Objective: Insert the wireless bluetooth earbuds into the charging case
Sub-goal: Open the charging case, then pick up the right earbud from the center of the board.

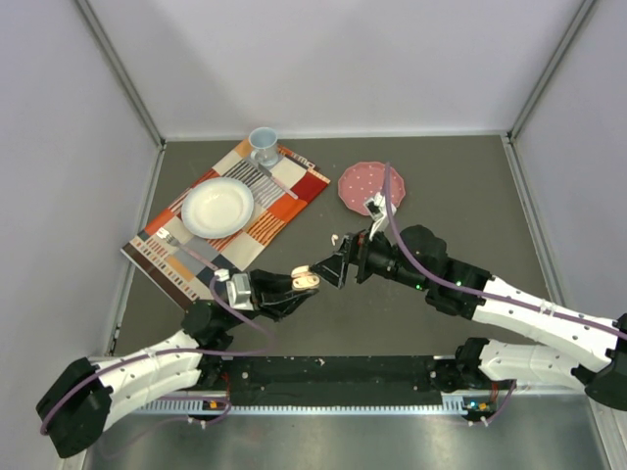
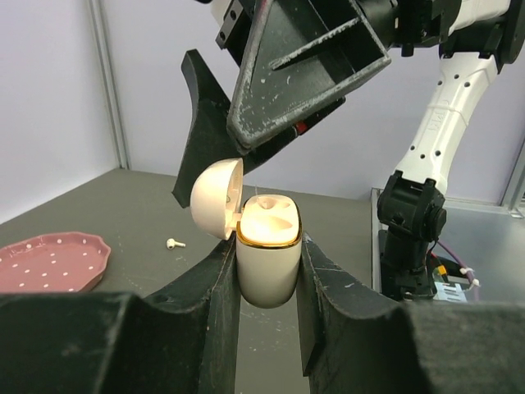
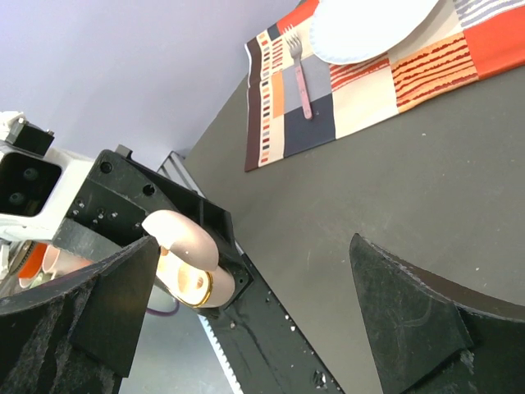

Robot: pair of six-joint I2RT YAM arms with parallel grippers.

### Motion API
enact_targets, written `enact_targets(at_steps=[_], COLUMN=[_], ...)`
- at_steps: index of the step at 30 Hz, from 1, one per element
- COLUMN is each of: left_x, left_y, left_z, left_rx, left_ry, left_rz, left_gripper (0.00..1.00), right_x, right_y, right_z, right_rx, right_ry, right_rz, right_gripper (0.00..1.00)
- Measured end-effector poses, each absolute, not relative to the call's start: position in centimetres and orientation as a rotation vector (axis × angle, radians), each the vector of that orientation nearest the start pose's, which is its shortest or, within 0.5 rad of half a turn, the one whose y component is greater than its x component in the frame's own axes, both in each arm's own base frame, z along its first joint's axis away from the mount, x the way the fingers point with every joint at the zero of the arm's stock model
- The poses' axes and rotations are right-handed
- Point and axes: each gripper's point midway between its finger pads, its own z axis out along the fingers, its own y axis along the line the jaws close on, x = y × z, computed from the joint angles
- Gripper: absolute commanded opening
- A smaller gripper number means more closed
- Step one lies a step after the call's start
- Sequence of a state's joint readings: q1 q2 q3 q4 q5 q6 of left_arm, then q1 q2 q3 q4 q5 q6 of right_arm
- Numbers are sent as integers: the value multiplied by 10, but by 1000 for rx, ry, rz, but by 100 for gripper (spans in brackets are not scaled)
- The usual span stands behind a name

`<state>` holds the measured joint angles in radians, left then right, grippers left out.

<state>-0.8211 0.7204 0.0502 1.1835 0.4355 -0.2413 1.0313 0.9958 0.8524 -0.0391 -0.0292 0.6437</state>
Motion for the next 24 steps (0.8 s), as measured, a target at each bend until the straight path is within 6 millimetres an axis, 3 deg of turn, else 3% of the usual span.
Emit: enact_targets(at_steps=[7,12,15,19,24], left_x=[126,128,129,130,131], left_y=[-255,-252,-249,-244,-241], left_z=[253,254,256,258,262], left_rx=[720,704,687,674,667], left_ry=[979,988,992,999,1007], left_rz=[-1168,-1152,-1141,-1120,-1101], left_gripper=[0,0,0,0,0], right_x=[165,175,195,234,277], right_y=[328,315,291,243,172], right_z=[285,298,309,315,282], right_rx=[-390,-340,-224,-45,142], right_ry=[1866,1816,1795,1800,1892], right_rz=[1198,1150,1036,843,583], right_gripper=[99,99,99,99,98])
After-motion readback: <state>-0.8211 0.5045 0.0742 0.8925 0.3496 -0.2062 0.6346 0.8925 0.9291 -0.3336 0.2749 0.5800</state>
